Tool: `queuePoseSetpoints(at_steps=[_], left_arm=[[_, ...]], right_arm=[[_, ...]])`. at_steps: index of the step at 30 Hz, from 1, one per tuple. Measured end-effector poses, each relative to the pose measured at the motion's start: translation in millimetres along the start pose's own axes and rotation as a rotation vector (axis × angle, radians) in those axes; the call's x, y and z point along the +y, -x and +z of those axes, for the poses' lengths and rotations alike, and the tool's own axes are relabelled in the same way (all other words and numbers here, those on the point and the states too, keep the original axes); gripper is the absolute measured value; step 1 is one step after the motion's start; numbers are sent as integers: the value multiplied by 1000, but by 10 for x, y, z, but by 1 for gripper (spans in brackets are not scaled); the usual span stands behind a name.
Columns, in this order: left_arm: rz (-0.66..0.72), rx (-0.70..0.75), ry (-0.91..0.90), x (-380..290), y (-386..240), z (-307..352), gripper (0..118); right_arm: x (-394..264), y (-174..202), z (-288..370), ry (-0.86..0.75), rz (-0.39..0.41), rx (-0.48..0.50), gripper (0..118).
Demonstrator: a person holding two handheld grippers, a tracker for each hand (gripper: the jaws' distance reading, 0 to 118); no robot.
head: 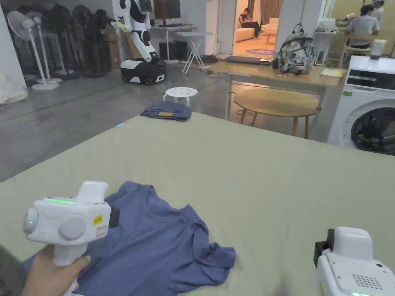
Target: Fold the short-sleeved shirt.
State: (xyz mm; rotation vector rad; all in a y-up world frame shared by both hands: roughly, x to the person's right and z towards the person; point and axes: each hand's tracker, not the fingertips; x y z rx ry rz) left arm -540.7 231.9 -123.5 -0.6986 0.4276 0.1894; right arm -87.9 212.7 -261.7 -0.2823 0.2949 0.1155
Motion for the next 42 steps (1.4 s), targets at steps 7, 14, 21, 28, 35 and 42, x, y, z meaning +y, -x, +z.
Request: queuePoseSetpoints(at_steps=[7, 14, 21, 28, 35, 42], left_arm=[[40, -33, 158, -21, 259, -443, 3], [103, -108, 257, -124, 274, -807, 54], [-46, -36, 382, -293, 81, -1180, 63], [-195, -4, 338, -404, -226, -1118, 6], [-190, -17, 289, -406, -273, -1031, 0], [-134, -47, 141, -153, -127, -732, 0]], right_arm=[[-105, 55, -51, 40, 19, 15, 0], [-176, 20, -59, 52, 63, 8, 0], [-262, -39, -107, 80, 69, -6, 0], [-328, -40, -114, 97, 76, -10, 0], [-376, -51, -123, 114, 71, -10, 0], [-350, -108, -129, 113, 49, -23, 0]])
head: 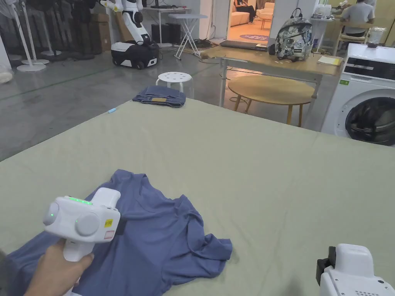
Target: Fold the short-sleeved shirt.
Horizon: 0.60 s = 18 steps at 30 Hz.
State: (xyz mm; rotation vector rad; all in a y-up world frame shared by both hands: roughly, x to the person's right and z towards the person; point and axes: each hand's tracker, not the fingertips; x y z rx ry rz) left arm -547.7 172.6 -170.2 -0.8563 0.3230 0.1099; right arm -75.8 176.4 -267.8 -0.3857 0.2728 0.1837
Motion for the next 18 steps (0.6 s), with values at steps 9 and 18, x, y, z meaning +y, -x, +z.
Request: queuePoseSetpoints(at_steps=[9, 18], left_arm=[[29, -49, -172, 308, -242, 641, 0], [-6, -149, -396, 999, -639, 1351, 0]], right_arm=[[96, -119, 97, -32, -36, -18, 0], [264, -333, 261, -83, -61, -52, 0]])
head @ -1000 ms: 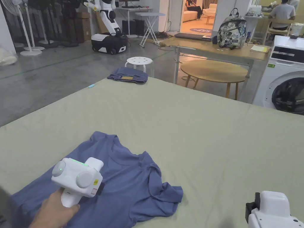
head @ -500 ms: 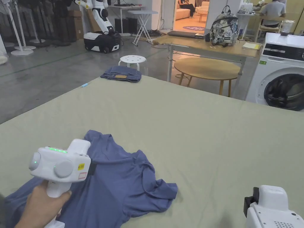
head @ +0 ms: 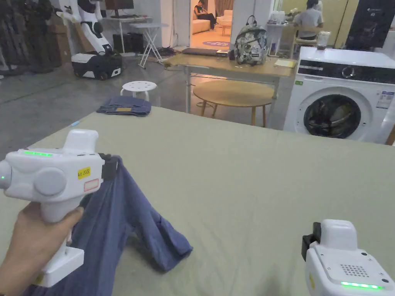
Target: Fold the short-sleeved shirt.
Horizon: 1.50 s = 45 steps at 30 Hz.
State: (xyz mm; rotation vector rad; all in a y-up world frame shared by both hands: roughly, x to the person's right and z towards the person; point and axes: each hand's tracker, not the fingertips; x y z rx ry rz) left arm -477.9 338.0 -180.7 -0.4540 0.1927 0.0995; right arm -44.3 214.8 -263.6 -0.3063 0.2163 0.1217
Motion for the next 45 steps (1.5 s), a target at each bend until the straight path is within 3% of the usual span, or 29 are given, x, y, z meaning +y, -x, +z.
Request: queuePoseSetpoints(at_steps=[16, 23, 29, 36, 42, 45], left_arm=[[-140, -359, -178, 948, -1915, 93, 0], [-191, -542, -119, 758, -2965, -158, 0], [-256, -632, 12, 195, -3646, -439, 0], [-244, -666, 144, -491, -3869, -666, 0], [-214, -633, 145, -633, -3725, -631, 2], [-158, -627, 131, -571, -3555, -578, 16]], right_arm=[[125, -722, 425, -75, -64, -113, 0], [71, -1165, 598, -76, -97, -200, 0], [-46, -1426, 708, -56, -117, -252, 0], [-227, -1567, 729, -14, -130, -276, 0], [-283, -1569, 708, 9, -135, -270, 0], [-275, -1534, 703, 13, -133, -260, 0]])
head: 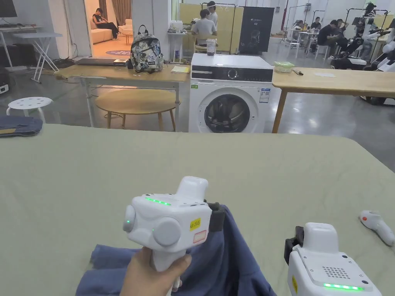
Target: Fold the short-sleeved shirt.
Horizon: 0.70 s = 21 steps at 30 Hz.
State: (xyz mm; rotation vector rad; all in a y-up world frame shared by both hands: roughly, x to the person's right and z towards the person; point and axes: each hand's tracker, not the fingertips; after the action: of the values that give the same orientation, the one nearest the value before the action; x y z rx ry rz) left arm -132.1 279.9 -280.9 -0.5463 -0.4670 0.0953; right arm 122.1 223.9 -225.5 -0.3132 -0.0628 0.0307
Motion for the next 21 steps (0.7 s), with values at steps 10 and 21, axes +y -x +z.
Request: queuePoseSetpoints(at_steps=[10, 21], left_arm=[[16, 122, -124, 76, 376, 658, 32], [91, 333, -157, -348, 864, 1158, 0]], right_arm=[[110, 223, 13, -22, 15, 49, 0], [160, 460, 14, -53, 22, 97, 0]])
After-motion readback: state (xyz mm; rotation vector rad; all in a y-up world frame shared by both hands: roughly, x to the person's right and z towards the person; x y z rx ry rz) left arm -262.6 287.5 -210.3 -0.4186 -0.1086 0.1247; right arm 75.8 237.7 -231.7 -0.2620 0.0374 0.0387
